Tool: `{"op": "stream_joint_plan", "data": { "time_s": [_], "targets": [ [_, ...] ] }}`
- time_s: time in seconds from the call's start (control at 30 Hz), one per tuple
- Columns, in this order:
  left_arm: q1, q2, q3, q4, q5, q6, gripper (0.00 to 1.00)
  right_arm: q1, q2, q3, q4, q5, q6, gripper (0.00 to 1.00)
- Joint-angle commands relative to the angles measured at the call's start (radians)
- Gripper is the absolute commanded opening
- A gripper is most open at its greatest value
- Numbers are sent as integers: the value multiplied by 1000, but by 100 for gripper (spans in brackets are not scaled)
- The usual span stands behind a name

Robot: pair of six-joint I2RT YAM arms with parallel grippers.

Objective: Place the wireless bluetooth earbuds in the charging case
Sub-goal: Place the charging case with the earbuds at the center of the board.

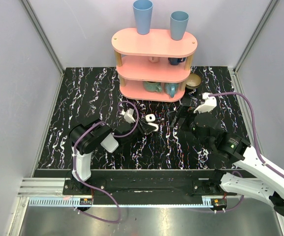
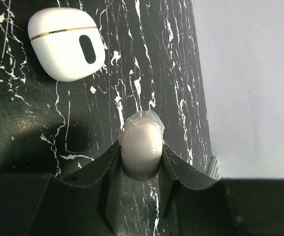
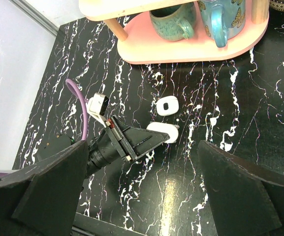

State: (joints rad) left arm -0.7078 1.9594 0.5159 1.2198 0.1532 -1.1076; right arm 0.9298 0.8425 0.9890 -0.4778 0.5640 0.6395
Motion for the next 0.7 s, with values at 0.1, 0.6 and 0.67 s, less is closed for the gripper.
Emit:
{"op": "stream_joint_plan", "data": {
  "time_s": [0.1,0.6,0.67],
  "targets": [
    [-24,9,-5,56,-84,-55,27,-9,-3,33,2,7,-6,100],
    [-30,36,-10,64,-72,-64,47,-9,-3,40,4,-6,-3,100],
    [-30,24,-17,49,-73,-58,53,-9,-3,42,4,-7,-3,100]
  ]
}}
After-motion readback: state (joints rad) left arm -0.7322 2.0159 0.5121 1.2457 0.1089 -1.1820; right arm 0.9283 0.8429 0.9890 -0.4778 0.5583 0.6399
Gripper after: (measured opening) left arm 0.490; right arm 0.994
